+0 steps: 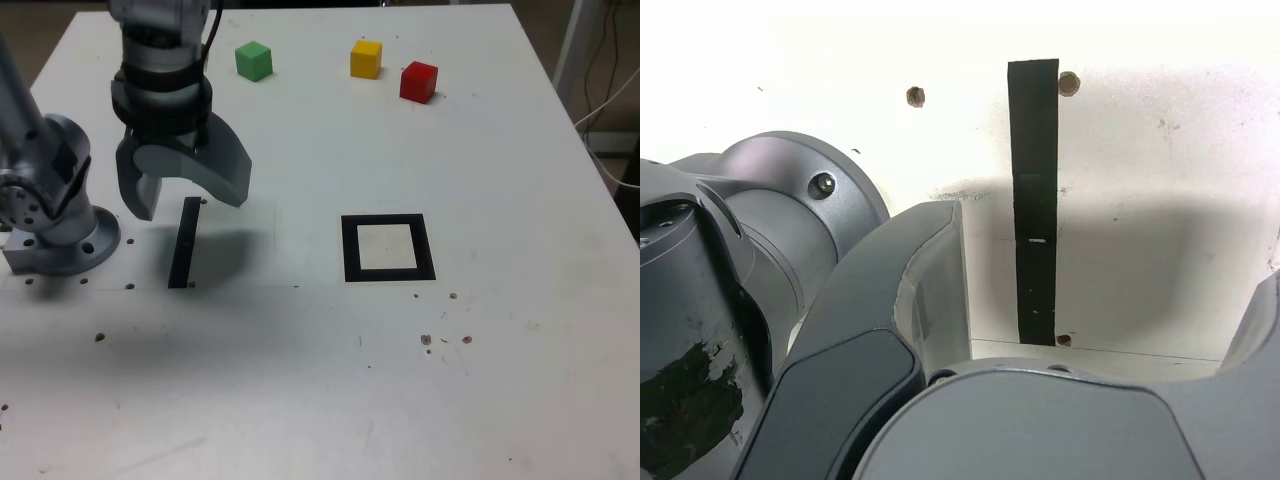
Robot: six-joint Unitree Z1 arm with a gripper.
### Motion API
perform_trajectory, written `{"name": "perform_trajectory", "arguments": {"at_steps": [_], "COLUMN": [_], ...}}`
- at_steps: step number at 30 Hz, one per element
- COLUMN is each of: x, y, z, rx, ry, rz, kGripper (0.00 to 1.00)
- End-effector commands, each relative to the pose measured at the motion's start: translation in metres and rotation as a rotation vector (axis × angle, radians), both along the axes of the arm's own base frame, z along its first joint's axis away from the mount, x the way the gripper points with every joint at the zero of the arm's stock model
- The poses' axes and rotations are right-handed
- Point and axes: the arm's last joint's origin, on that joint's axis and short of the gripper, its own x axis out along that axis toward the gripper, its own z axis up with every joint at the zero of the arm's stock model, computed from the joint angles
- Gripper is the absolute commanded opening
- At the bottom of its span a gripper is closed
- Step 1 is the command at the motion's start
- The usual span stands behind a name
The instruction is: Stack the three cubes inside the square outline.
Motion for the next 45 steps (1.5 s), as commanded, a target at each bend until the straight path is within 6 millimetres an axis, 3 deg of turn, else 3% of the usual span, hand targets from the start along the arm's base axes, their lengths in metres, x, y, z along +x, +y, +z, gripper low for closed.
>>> {"name": "perform_trajectory", "arguments": {"at_steps": [1,14,23,34,45], "x": [0.001,0.027,0.056,0.09,0.126], "y": [0.0,0.003,0.022,0.055,0.104], "z": [0.002,0.012,0.023,0.032,0.037], "rx": [-0.001,0.02,0.016,0.005,-0.009], "ry": [-0.01,-0.042,-0.07,-0.068,-0.074], "rz": [-0.001,-0.023,-0.026,-0.029,-0.03], "kGripper": [0.99,0.99,0.99,0.99,0.99]}}
